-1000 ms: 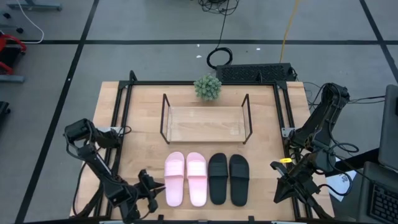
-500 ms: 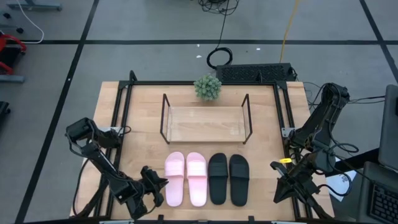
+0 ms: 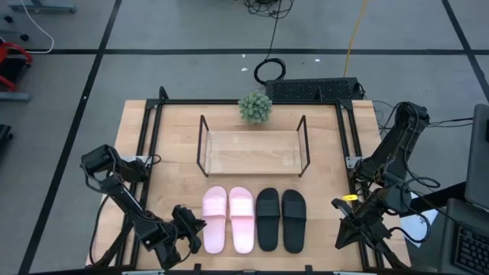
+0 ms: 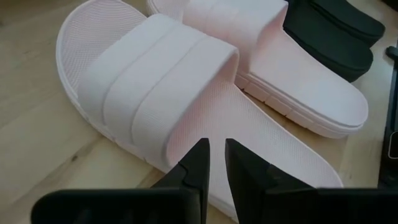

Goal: Pick and place slides into the shelf
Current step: Put the pink slide on the shelf

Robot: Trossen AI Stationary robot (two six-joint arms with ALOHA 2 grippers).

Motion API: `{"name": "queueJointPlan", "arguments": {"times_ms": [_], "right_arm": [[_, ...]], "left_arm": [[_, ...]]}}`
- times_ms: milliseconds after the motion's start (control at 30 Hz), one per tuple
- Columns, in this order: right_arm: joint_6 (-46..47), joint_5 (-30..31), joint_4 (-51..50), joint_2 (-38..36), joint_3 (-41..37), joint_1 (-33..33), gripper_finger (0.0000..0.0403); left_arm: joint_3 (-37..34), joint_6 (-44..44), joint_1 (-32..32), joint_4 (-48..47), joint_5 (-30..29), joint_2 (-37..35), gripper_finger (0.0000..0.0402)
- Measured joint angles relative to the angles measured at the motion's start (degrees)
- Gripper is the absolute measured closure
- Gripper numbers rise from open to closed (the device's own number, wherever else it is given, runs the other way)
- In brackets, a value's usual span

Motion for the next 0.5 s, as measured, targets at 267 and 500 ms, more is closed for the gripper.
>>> {"name": "queueJointPlan", "arguments": {"times_ms": [267, 500], "right_arm": [[5.78, 7.75, 1.28, 3.41, 0.0, -0.56, 0.0403], [2.69, 7.48, 13.2, 15.07, -0.02, -2.78, 0.0403]], "left_arm": [[0.0, -1.09, -1.96, -0.9, -1.98, 0.0, 0.035], [0.0, -1.72, -3.37, -1.2, -4.58, 0.0, 0.035]]}}
